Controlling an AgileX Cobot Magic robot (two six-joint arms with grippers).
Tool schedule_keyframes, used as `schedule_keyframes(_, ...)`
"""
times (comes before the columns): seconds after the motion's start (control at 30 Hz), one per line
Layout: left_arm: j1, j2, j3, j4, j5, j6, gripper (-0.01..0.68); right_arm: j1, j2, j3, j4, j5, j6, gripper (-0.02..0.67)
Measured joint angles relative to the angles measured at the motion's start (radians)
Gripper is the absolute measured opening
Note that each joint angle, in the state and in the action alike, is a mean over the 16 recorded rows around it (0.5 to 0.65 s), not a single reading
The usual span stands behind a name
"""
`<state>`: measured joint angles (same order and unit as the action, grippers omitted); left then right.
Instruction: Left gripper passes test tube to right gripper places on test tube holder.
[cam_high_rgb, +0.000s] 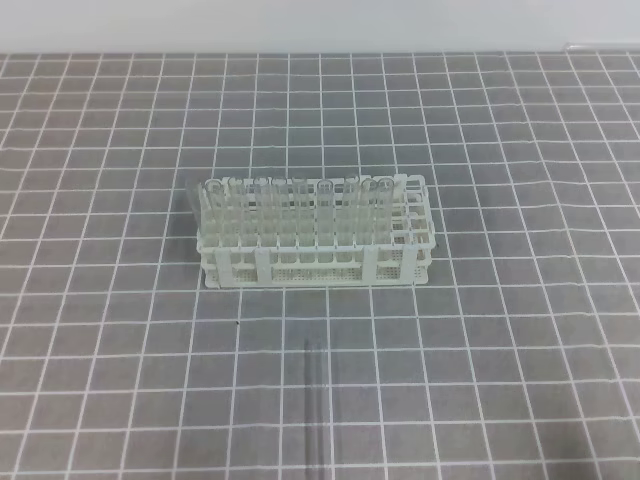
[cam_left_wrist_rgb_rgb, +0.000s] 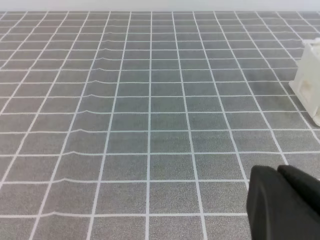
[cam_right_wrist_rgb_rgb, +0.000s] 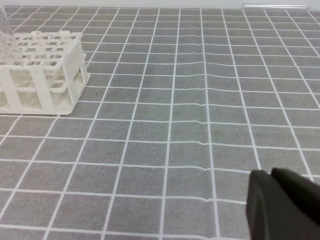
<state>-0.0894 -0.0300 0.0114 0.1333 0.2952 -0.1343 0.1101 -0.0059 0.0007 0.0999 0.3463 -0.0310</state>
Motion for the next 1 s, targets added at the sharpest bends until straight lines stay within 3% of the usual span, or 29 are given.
schedule_keyframes(0.3, 0.0, 0.014, -0.005, 0.0, -0.026, -0.015, -0.002, 0.0, 0.0, 0.0, 0.0, 0.001, 0.0, -0.013)
schedule_keyframes(0.57, 0.0, 0.02, -0.007, -0.003, -0.131, -0.128, -0.003, 0.0, 0.0, 0.0, 0.029, -0.07, 0.001, -0.013)
schedule_keyframes(1.0, 0.0, 0.014, -0.004, -0.008, -0.26, -0.311, -0.002, 0.0, 0.0, 0.0, 0.436, -0.377, 0.001, -0.013)
